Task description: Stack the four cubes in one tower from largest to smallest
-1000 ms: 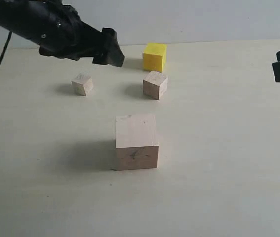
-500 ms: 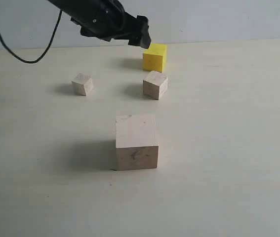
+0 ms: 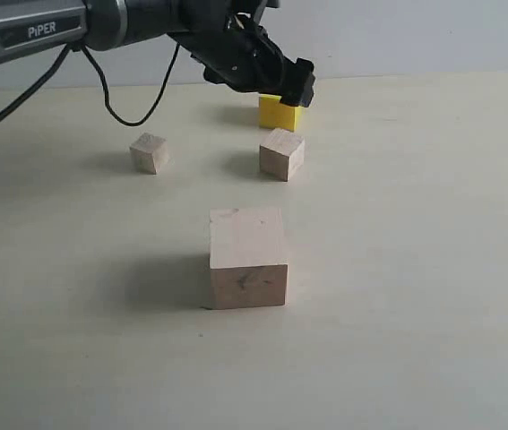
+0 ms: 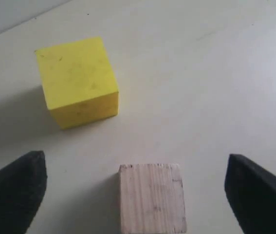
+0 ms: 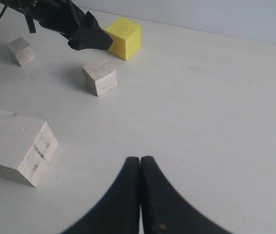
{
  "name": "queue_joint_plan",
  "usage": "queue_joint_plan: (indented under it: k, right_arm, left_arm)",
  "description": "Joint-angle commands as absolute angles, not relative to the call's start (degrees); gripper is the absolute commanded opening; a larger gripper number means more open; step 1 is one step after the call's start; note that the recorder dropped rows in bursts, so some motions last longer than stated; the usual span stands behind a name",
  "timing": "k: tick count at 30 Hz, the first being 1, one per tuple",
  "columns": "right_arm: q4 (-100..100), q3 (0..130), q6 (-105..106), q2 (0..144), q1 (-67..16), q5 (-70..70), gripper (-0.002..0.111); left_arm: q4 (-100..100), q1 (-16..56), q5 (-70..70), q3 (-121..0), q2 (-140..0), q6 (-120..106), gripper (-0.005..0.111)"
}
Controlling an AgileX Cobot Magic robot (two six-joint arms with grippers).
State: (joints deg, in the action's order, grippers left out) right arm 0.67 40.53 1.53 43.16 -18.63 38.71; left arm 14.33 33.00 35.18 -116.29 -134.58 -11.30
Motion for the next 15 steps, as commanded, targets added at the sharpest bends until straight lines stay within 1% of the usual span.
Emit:
queue_joint_plan:
  k: [1, 6, 15]
  right_arm:
    - [0.0, 39.0, 1.5, 41.1, -18.7, 38.2, 0.000]
    - [0.0, 35.4, -0.3, 38.0, -18.7, 35.1, 0.000]
    - [-0.3, 35.3, 0.0, 35.8, -18.7, 35.2, 0.000]
  left_arm:
    - [13.6, 33.3, 32.2, -117.4, -135.9, -10.0, 0.094]
    - [13.6, 33.3, 30.5, -117.4, -136.8, -9.8, 0.094]
    - [13.6, 33.3, 30.1, -117.4, -137.2, -9.8, 0.094]
